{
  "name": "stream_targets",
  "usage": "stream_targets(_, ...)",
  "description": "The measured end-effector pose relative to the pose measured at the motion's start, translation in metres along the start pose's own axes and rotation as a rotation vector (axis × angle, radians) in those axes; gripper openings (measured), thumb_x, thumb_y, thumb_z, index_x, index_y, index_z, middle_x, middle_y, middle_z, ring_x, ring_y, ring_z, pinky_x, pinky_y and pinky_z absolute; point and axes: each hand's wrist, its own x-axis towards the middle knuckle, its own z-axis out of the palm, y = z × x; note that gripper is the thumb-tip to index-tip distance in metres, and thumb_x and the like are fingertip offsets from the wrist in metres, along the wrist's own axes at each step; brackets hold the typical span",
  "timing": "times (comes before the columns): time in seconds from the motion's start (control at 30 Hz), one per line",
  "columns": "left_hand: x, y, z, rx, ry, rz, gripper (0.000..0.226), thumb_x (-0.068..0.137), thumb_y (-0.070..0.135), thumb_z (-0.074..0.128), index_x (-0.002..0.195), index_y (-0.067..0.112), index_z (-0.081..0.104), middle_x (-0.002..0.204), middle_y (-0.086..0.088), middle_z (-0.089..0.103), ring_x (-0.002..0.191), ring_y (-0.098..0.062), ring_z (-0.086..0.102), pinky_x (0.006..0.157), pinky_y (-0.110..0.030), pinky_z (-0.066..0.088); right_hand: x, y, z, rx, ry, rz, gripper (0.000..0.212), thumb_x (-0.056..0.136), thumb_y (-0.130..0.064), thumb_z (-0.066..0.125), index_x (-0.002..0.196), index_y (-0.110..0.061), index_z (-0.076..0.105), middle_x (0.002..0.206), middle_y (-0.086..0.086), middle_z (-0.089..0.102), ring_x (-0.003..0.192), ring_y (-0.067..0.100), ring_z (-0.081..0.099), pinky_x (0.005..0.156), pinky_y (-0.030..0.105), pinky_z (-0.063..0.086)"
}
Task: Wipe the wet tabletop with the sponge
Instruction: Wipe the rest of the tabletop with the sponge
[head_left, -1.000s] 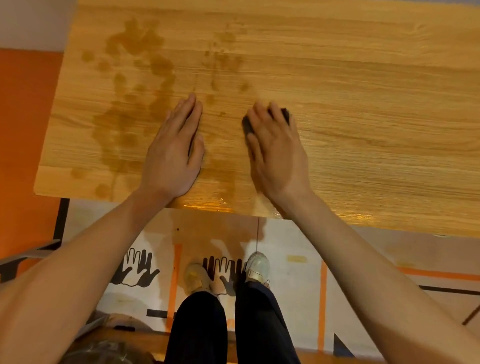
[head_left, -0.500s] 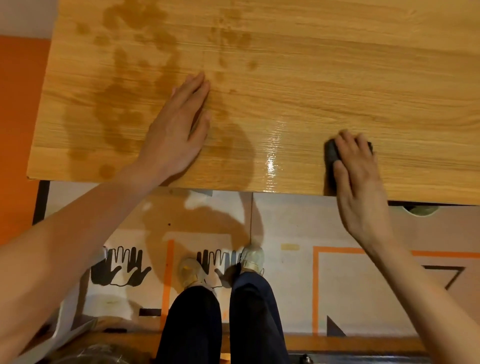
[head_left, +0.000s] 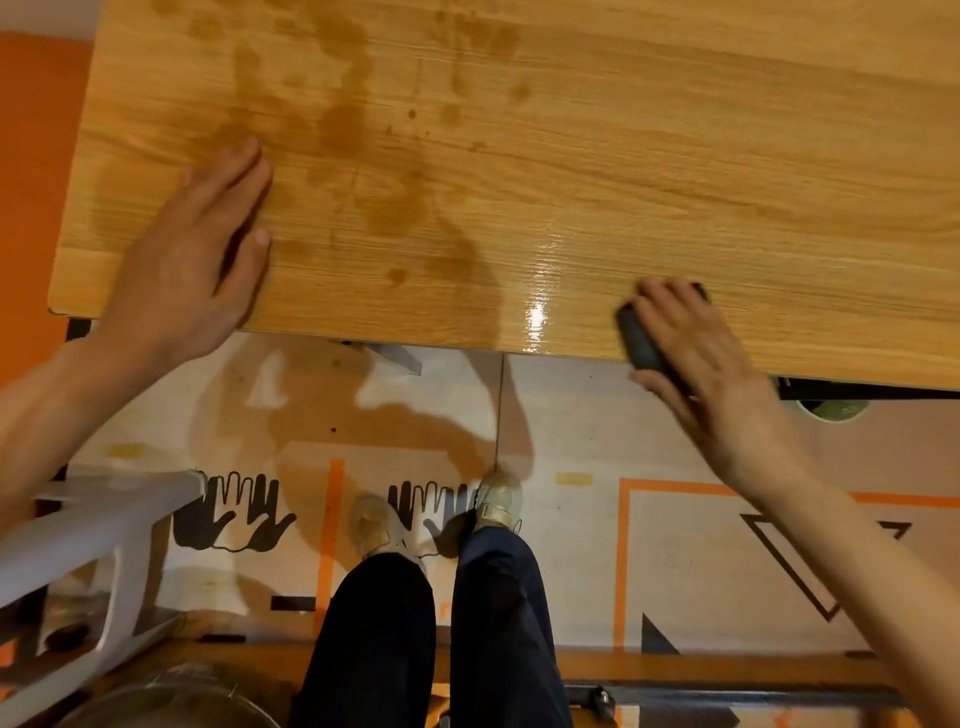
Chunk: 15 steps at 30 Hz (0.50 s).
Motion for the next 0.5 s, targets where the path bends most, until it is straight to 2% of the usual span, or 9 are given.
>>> stream_targets(0.13, 0.003, -0.004, 0.004, -0.006, 0.042, -0.001, 0.055, 0.11, 0.035, 0.03, 0.159, 0.011, 0.031, 0.167, -0.003, 0.025, 0.155, -0.025, 0.021, 0.127, -0.023, 0.004, -0.02, 0.004, 0.008, -0.066, 0.133, 0.121, 0.05, 0.098, -0.015, 0.055, 0.142, 0.002, 0.04, 0.15, 0.018, 0.038, 0.144, 0.032, 0.028, 0.116, 0.058, 0.024)
stream_targets(0.4, 0.001, -0.006, 0.005, 0.003, 0.068, 0.022, 0.053, 0.111, 0.032, 0.032, 0.158, 0.009, 0.032, 0.167, -0.006, 0.026, 0.155, -0.022, 0.021, 0.128, -0.032, 0.011, 0.043, -0.09, 0.067, -0.031, 0.229, -0.024, 0.045, 0.095, -0.003, 0.06, 0.138, 0.0, 0.048, 0.147, 0.013, 0.044, 0.141, 0.031, 0.035, 0.119, 0.047, 0.023)
stream_targets(0.5, 0.0, -0.006, 0.004, 0.009, 0.074, 0.027, 0.053, 0.111, 0.032, 0.032, 0.158, 0.008, 0.032, 0.167, -0.006, 0.025, 0.156, -0.021, 0.02, 0.128, -0.029, 0.01, 0.066, -0.126, 0.084, -0.001, 0.255, -0.059, 0.042, 0.095, -0.004, 0.06, 0.136, 0.0, 0.051, 0.145, 0.014, 0.047, 0.139, 0.031, 0.037, 0.119, 0.045, 0.022)
